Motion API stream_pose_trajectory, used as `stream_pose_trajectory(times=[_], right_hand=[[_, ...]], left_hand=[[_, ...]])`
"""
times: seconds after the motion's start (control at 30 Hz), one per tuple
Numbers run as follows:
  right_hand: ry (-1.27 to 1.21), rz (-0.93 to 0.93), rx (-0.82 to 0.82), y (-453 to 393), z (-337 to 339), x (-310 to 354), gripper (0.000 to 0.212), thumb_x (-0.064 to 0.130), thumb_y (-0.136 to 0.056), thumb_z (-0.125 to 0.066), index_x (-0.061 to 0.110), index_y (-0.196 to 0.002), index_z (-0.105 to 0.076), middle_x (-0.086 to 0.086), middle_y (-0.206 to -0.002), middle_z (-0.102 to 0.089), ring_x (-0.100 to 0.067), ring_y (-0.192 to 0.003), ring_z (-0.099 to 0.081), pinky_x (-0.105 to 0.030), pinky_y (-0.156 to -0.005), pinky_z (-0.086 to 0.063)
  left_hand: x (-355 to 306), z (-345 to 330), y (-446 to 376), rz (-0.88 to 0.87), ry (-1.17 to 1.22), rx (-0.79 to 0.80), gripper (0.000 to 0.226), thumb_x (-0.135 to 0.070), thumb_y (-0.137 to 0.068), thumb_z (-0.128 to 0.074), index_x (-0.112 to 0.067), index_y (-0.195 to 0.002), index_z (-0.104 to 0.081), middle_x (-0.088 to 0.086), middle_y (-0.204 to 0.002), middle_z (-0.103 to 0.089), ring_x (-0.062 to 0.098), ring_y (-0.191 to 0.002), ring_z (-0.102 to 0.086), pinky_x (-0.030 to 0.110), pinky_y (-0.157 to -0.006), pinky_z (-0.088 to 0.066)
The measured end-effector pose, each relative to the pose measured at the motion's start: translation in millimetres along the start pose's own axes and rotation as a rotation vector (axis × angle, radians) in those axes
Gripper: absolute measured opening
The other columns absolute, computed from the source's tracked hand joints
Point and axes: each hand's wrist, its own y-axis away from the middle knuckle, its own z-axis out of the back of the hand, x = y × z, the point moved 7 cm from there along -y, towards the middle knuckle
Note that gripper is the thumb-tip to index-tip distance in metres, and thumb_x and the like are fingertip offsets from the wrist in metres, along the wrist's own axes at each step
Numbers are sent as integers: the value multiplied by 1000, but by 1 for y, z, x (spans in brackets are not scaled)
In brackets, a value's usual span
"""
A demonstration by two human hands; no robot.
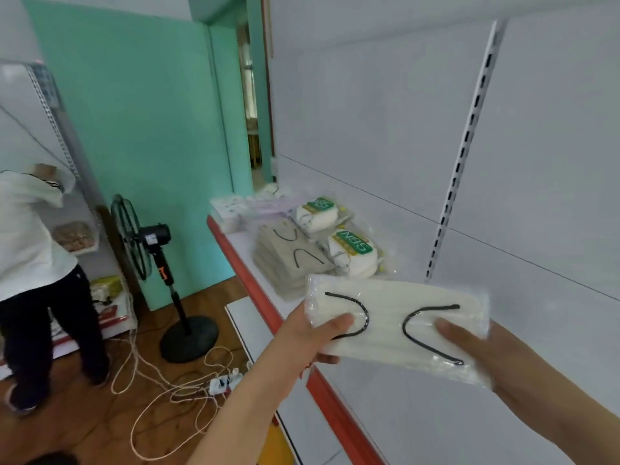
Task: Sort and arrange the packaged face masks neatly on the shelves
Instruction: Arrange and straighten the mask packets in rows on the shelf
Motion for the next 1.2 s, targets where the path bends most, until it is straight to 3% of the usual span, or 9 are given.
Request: stream_pose_trajectory(times=[0.13, 0.27, 0.37, 0.43, 0.6, 0.77, 0.93, 1.1, 1.2], right_hand=[[24, 50, -24, -61, -24, 15, 40, 32, -82, -75, 23, -120, -69, 2, -111, -76, -19, -104, -72, -43, -98, -52], [45, 56, -69, -120, -63, 28, 36, 38, -84, -73, 30, -119, -67, 8, -106, -76, -14, -100, -72, -36, -91, -54], [58, 31, -46, -172, -90, 44, 28, 34, -94, -63, 29, -121, -65, 8, -104, -77, -15, -97, -73, -38, -89, -56], [66, 27, -24, -216, -109, 55, 24, 29, -98, -58, 21, -119, -65, 4, -88, -78, -14, -79, -74, -34, -74, -56], [119, 34, -142, -340, -158, 80, 18, 26, -93, -66, 14, -106, -68, 1, -88, -78, -11, -73, -74, -22, -58, -55], [239, 44, -306, -470, -202, 112, 33, 25, -88, -75, 3, -108, -61, -13, -98, -72, -18, -75, -72, -22, -55, -57], [287, 67, -471, -565, -213, 124, 34, 27, -91, -70, 3, -112, -57, -16, -108, -67, -29, -95, -69, -36, -71, -62], [757, -65, -602, -600, -207, 99, 29, 33, -92, -67, 8, -96, -52, -14, -97, -62, -33, -101, -60, -28, -71, -34], [893, -177, -607, -605, -202, 79, 43, 36, -90, -69, -1, -110, -58, -23, -112, -65, -35, -108, -61, -28, -74, -36]], left_hand=[[-11, 45, -35, 21, 76, -52, 37, -30, -86, -79, -19, -120, -68, 3, -104, -78, 13, -80, -70, 26, -62, -56], [-31, 101, -76, 34, 66, -130, 44, -35, -85, -80, -15, -121, -67, 8, -104, -78, 14, -78, -71, 25, -62, -56], [-53, 150, -130, 13, 31, -168, 31, -30, -93, -72, -15, -118, -64, 4, -94, -75, 15, -71, -67, 26, -56, -55], [-71, 187, -176, 26, 37, -201, 21, -20, -97, -63, -12, -116, -59, 9, -92, -68, 19, -68, -62, 28, -49, -53], [-115, 282, -301, -73, -36, -131, 6, -19, -98, -64, -16, -98, -59, 5, -87, -66, 12, -58, -65, 27, -55, -58], [-157, 361, -429, -147, -75, -104, 43, -32, -92, -74, -15, -128, -59, 8, -116, -70, 16, -80, -70, 25, -69, -60], [-182, 380, -553, -231, -121, -75, 41, -28, -97, -67, -7, -132, -56, 12, -127, -64, 25, -101, -69, 30, -73, -63], [-143, 357, -623, -145, -342, -4, 44, -29, -102, -58, -6, -138, -49, 9, -128, -58, 24, -105, -62, 31, -78, -55], [-100, 347, -643, -102, -606, 64, 56, -40, -101, -56, -6, -144, -44, 7, -141, -52, 26, -122, -55, 29, -92, -43]])
